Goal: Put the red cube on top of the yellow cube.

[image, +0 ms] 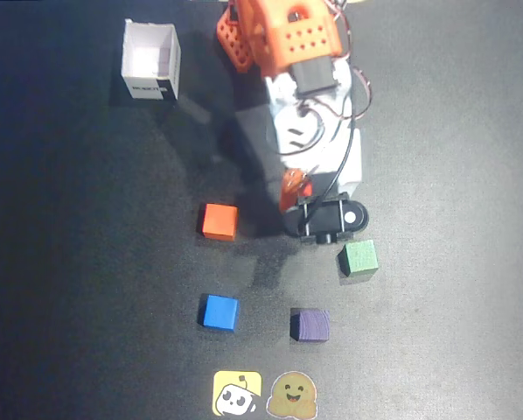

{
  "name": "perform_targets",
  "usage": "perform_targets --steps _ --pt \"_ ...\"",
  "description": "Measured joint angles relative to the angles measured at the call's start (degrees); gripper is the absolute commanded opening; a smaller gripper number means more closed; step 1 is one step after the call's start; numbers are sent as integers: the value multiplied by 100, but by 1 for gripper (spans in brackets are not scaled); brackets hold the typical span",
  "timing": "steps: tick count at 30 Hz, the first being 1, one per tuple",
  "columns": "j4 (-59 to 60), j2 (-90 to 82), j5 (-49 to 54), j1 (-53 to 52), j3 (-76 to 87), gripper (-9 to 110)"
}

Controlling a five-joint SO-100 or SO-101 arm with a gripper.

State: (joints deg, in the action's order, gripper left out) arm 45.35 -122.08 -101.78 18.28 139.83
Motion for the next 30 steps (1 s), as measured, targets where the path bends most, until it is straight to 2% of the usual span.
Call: perform_targets --steps 2,6,8,13,21,30 --pt "79 -53 158 -70 -167 10" --pt "308 -114 343 -325 -466 8" --pt "404 -211 431 -387 -519 0" --pt "501 -606 721 -729 -457 0" --pt "562 -1723 1529 -1433 492 0" --pt "571 -2452 1529 -1740 1151 0"
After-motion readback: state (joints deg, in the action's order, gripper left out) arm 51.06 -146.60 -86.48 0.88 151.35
